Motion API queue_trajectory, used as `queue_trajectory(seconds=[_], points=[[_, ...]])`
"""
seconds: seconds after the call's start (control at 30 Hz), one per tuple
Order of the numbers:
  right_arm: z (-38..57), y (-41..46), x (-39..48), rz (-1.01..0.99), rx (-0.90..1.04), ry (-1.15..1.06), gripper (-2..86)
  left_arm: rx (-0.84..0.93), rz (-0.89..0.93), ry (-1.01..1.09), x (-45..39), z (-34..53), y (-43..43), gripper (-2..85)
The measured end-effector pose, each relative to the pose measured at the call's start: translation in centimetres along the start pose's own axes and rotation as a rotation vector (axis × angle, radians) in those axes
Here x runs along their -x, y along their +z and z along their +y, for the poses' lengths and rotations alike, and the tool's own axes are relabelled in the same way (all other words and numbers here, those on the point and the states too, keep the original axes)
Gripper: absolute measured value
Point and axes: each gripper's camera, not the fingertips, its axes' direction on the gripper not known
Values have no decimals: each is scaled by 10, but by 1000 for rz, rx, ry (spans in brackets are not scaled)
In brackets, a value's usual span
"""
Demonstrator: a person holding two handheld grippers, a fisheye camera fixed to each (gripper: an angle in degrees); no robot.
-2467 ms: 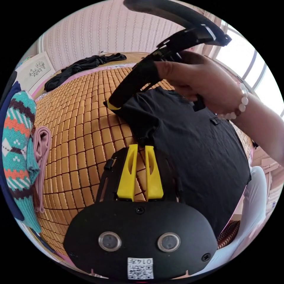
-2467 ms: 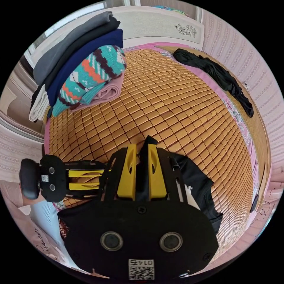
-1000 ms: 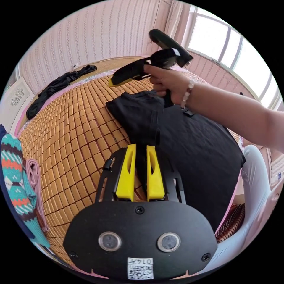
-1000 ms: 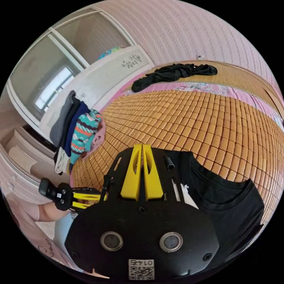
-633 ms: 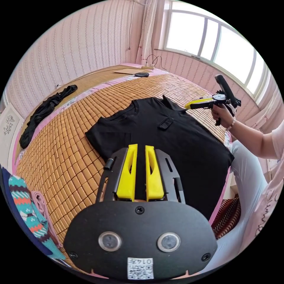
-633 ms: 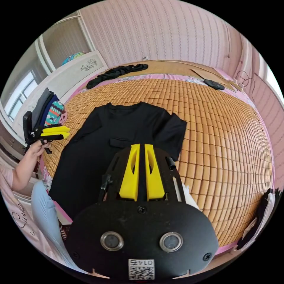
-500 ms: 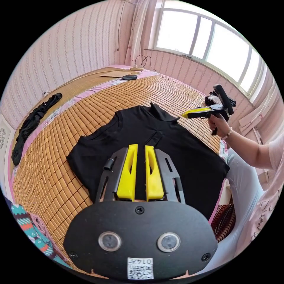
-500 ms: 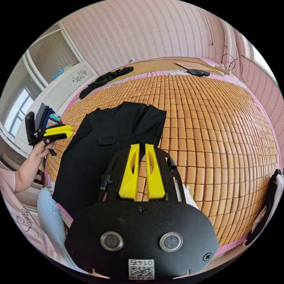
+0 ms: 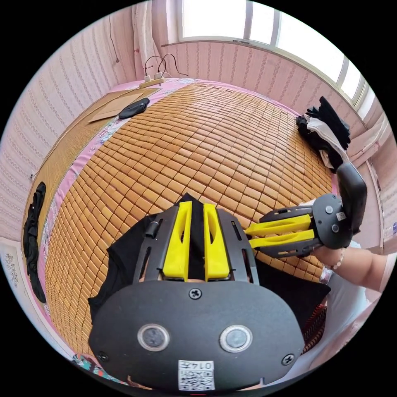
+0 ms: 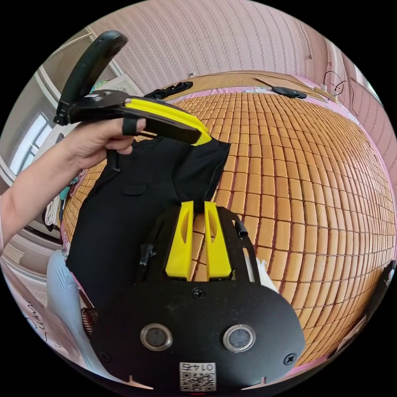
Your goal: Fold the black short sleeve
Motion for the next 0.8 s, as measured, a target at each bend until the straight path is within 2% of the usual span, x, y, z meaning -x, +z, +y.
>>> queue_trajectory(seconds=[0.17, 0.23, 0.27, 0.4, 0.53, 0.63, 0.7, 0.8], points=[[7, -4, -22, -79, -4, 42, 14, 111, -97, 6, -6, -45, 53, 57], [9, -6, -28, -94, -6, 51, 10, 178, -64, -3, -2, -49, 70, 32], [10, -7, -30, -96, -6, 51, 8, 134, -34, 4, -1, -48, 68, 7], [14, -11, -33, -74, -11, 38, 3, 89, -18, -47, 9, -44, 62, -6], [17, -24, -30, -68, -66, -2, 2, -96, 57, -109, 29, -16, 12, -7], [18, -43, -22, -149, -153, -106, 0, -224, 94, -130, 36, 30, -35, -1], [15, -50, -13, -257, -135, -224, -5, -222, 57, -158, 39, 63, -47, 11], [13, -41, -10, -295, -38, -274, -6, -125, 16, -200, 47, 110, -38, 53]])
